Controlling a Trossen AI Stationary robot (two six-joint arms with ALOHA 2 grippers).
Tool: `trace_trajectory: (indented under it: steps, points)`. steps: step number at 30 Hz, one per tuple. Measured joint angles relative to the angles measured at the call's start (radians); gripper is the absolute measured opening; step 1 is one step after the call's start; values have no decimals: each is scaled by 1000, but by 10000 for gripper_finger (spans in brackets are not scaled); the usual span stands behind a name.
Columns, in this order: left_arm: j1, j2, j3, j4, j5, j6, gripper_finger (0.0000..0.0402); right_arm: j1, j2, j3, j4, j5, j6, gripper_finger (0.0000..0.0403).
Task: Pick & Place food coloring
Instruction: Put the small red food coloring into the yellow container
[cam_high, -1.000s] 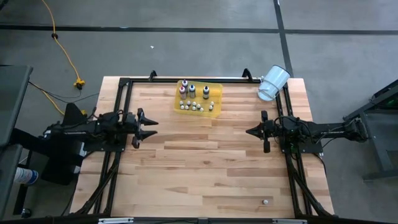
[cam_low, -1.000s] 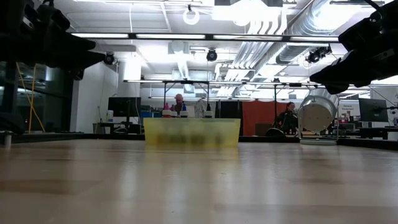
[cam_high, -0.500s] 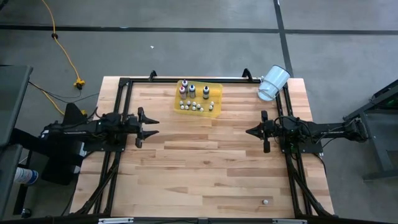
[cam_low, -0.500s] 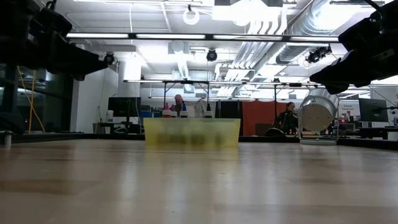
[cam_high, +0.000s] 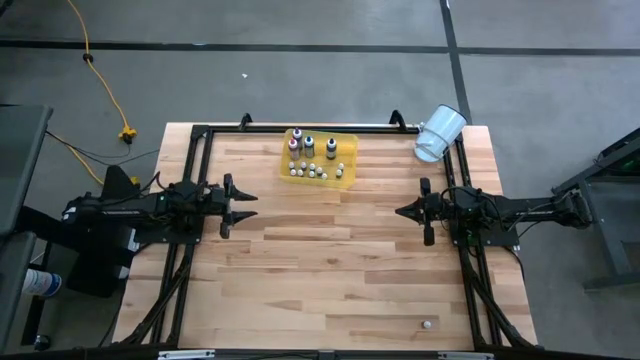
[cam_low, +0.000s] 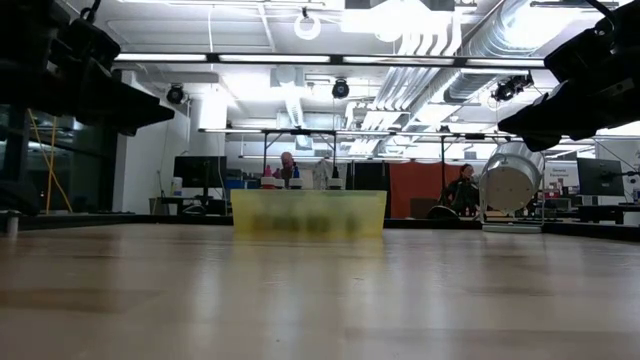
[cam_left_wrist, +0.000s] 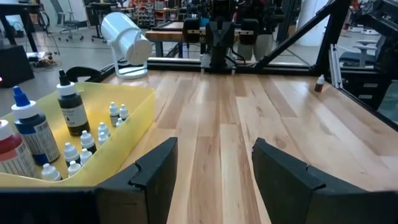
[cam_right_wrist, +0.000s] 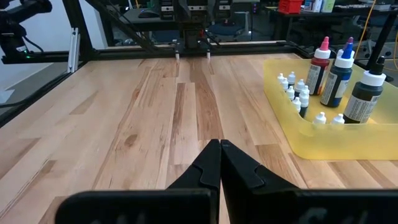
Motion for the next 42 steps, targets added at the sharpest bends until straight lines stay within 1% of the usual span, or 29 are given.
trace_trajectory:
  steps: [35,39,42]
  points:
    - [0,0,12,-10,1,2,198,0,0,0,0,-1,1,0]
    - [0,0,12,-10,1,2,198,1,0,0,0,-14,45,0]
    - [0,0,13,-12,1,2,198,0,0,0,5,-14,127,0]
